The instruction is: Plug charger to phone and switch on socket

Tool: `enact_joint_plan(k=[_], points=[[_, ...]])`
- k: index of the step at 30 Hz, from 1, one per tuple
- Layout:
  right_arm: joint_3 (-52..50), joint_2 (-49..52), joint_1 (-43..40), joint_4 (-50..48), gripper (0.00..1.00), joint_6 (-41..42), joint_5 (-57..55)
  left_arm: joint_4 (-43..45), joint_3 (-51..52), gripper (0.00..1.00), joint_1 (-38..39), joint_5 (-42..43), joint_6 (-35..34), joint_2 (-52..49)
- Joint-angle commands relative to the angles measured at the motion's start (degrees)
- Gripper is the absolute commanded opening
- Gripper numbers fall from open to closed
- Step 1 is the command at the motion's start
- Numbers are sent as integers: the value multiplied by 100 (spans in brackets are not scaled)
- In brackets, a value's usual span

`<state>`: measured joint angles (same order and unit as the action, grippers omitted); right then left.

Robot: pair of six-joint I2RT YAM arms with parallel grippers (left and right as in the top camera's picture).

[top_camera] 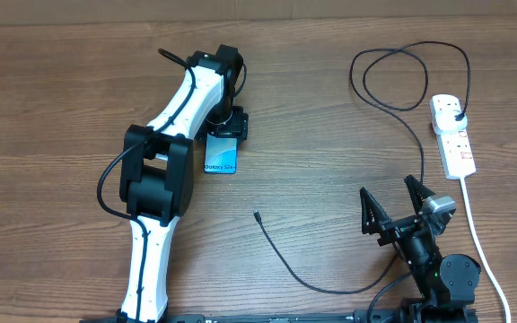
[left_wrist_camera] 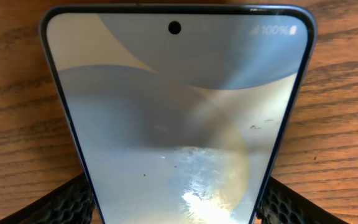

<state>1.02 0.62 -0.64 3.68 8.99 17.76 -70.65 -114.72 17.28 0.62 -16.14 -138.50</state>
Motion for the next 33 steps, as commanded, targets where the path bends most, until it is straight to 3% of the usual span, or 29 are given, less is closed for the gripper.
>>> enact_joint_plan(k=[1, 3, 5, 9, 19, 29, 31, 33], points=[[-55, -46, 26, -37, 100, -9, -9, 114, 297, 83, -52, 223, -74, -197], [-55, -46, 26, -37, 100, -9, -9, 179, 297, 88, -83, 321, -76, -22], [-55, -46, 26, -37, 100, -9, -9, 212, 297, 100, -92, 374, -20, 136], [-55, -46, 26, -37, 100, -9, -9, 122, 297, 99, -90, 385, 243, 267], [-55, -46, 26, -37, 100, -9, -9, 225, 772, 100, -48, 385, 20, 186], [-55, -46, 26, -37, 100, -9, -9, 308, 763, 89, -48, 389, -118, 234], [-55, -46, 26, -37, 100, -9, -9, 323, 765, 90, -48, 391, -219, 232], [-55, -46, 26, -37, 100, -9, -9, 332, 765, 100, -48, 420, -234, 232]])
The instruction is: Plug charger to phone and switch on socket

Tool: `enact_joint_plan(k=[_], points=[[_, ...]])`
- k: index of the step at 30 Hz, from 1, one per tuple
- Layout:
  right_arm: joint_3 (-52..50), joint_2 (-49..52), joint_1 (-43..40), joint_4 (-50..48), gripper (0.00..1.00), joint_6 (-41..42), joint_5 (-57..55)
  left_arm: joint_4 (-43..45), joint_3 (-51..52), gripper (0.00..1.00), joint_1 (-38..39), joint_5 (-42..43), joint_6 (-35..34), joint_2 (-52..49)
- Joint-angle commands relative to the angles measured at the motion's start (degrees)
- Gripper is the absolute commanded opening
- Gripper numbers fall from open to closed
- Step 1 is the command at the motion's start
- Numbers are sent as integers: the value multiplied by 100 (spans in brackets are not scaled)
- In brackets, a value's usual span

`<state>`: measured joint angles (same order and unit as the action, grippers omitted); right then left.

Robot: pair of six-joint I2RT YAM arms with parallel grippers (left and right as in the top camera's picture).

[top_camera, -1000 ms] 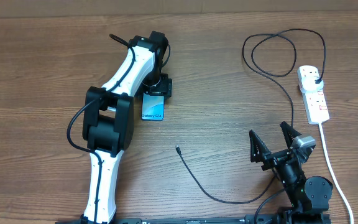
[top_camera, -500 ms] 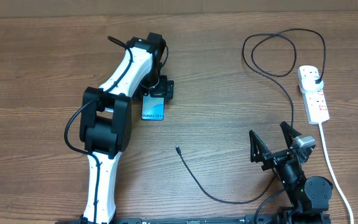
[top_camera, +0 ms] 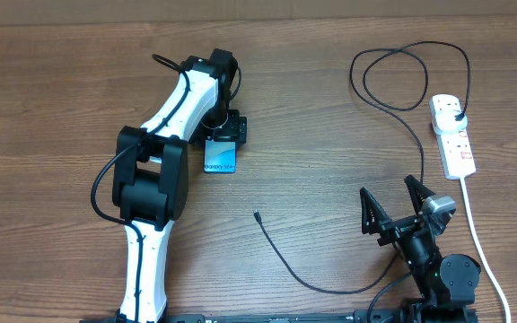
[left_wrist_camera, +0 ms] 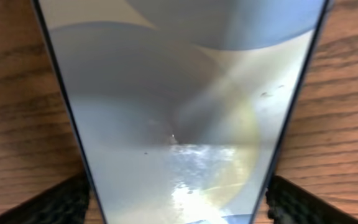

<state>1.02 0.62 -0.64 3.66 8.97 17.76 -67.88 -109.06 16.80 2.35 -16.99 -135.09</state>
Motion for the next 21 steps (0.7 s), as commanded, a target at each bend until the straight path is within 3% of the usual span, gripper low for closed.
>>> enact_joint_plan(k=[1, 21], points=[[-55, -46, 26, -33, 100, -7, -9, 59, 199, 100, 0, 289, -146, -109], [-55, -46, 26, -35, 100, -7, -9, 389, 199, 100, 0, 323, -144, -109]])
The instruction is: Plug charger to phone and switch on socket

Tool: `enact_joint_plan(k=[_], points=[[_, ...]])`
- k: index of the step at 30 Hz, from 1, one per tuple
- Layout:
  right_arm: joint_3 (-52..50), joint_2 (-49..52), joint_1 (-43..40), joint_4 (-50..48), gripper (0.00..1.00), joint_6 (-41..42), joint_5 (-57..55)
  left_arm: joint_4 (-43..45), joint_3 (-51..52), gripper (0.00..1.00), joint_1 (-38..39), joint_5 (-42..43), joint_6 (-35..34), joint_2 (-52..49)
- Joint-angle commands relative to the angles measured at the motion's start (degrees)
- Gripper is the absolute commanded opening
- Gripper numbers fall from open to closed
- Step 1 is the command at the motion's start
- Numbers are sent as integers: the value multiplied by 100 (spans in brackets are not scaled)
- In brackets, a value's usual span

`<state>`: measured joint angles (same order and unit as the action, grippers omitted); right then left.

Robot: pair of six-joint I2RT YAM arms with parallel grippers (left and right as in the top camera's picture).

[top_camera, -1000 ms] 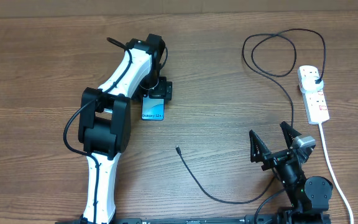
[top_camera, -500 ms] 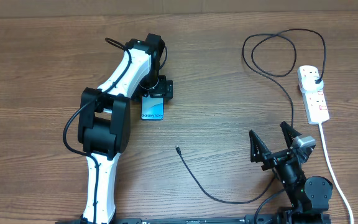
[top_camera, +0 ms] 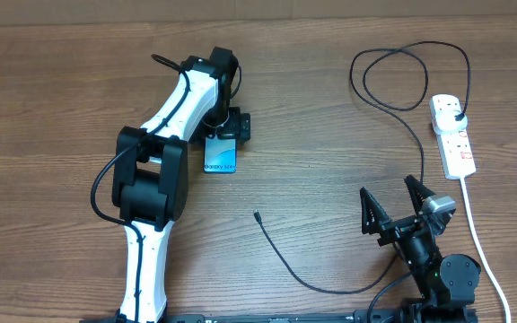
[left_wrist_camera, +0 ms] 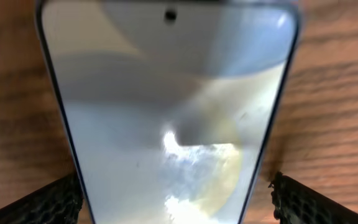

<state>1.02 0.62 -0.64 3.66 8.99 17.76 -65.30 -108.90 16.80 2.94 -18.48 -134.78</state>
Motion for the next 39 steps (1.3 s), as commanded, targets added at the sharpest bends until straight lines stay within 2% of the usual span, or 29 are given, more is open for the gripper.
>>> enact_joint_plan(k=[1, 9, 14, 18, 21, 25, 31, 39], points=[[-55, -46, 26, -35, 100, -9, -9, 96, 184, 99, 0, 262, 7, -140], [-55, -46, 26, -35, 100, -9, -9, -4, 188, 100, 15, 245, 66, -142], [-55, -46, 26, -35, 100, -9, -9, -44, 188, 93, 17, 256, 63, -144], [-55, -46, 26, -35, 100, -9, -9, -70, 192, 84, 15, 262, 63, -144], [-55, -46, 26, -35, 100, -9, -9, -61, 195, 82, 15, 260, 63, -144], [-55, -46, 26, -35, 100, -9, -9, -48, 195, 73, 15, 262, 44, -144], [-55, -46, 26, -35, 100, -9, -9, -42, 192, 75, 15, 264, 22, -144], [-55, -46, 26, -35, 100, -9, -9, -55, 195, 84, 17, 262, 22, -144]])
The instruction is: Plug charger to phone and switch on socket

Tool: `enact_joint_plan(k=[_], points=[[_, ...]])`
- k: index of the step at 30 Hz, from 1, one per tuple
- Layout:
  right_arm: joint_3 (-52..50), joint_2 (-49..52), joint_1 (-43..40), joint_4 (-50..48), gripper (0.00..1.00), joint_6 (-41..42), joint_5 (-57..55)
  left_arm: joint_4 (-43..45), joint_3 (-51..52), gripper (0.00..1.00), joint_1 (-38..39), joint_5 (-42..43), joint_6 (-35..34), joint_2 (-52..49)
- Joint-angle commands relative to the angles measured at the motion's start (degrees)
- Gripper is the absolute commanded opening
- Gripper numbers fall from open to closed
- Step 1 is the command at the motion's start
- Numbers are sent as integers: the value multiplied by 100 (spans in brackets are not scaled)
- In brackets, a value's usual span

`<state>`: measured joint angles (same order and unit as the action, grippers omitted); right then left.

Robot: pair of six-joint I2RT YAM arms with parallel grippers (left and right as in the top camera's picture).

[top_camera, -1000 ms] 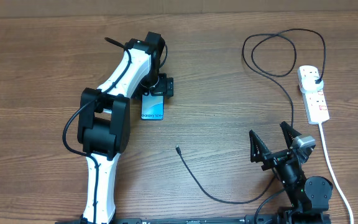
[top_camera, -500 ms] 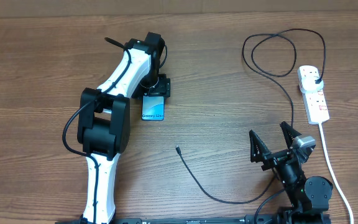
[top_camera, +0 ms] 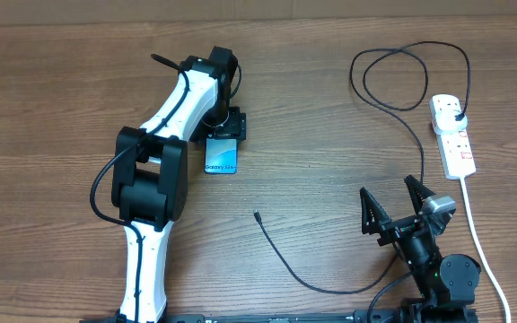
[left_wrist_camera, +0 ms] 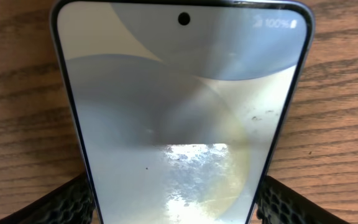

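A phone [top_camera: 221, 159] lies face up on the wooden table, its screen lit and showing 100%. In the left wrist view the phone [left_wrist_camera: 182, 106] fills the frame, camera hole at the top. My left gripper [top_camera: 223, 131] straddles its far end, and its mesh fingers [left_wrist_camera: 67, 202] press both long sides, shut on it. The black charger cable [top_camera: 285, 260] runs across the table with its free plug tip [top_camera: 256, 215] lying bare, below and right of the phone. A white socket strip [top_camera: 452, 135] lies at the right with the charger plugged in. My right gripper [top_camera: 393, 213] stands open near the front edge.
The cable makes a loop [top_camera: 407, 76] at the back right, then runs down past my right arm. The strip's white lead [top_camera: 478, 242] runs off toward the front right corner. My left arm [top_camera: 155, 179] stretches from the front edge up to the phone.
The left wrist view was blurred, with small gaps between the fingers and the phone's sides. It is sharp now and the fingers lie against the phone. The overhead view is unchanged.
My left gripper stood over the phone's far end throughout, with the phone between its fingers. The wrist camera was nearer the screen at the second moment, then back again. The phone has barely shifted. The cable tip, socket strip and right arm have stayed put.
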<state>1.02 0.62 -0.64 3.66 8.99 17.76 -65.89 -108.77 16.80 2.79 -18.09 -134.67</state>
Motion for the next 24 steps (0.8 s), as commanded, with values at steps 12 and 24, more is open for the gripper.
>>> enact_joint_plan(k=[12, 24], points=[[-55, -46, 26, -35, 100, -9, -9, -22, 267, 92, 17, 275, -15, -181], [-55, -46, 26, -35, 100, -9, -9, -9, 264, 80, 15, 328, -81, -151]])
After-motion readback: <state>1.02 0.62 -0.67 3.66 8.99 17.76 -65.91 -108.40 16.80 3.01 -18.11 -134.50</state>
